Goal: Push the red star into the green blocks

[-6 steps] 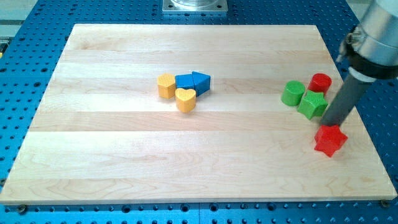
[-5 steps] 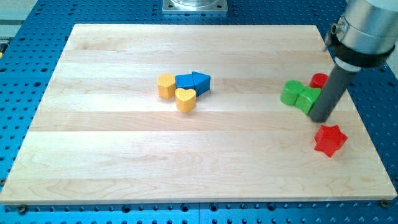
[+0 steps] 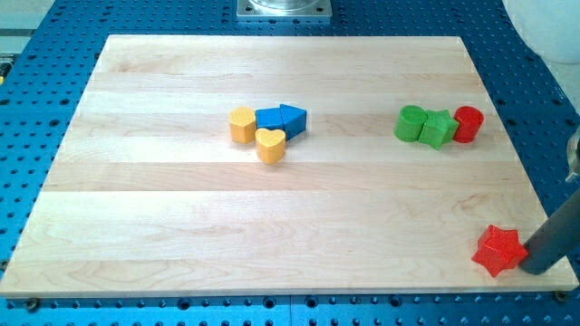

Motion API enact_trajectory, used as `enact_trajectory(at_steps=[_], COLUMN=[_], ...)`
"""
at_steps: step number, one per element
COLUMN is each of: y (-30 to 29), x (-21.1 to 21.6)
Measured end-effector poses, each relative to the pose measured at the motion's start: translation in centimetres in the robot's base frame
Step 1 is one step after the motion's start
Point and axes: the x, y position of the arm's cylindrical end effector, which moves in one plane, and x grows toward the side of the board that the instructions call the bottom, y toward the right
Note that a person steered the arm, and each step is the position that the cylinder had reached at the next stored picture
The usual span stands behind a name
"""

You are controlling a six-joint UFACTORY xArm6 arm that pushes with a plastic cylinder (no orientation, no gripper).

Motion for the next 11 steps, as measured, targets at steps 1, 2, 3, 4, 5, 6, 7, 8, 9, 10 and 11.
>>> enact_trajectory(at_steps=[1,2,3,4,5,6,7,8,9,10,11], y=[-3.3,-6.9,-5.2,-2.2,-3.5,-5.4,-5.7,-5.0,-10.0,-10.2,-10.8], x=[1.5,-0.6,-6.8,-4.3,-0.3,-3.4,-7.9,-1.4,-0.1,-5.9,-7.7])
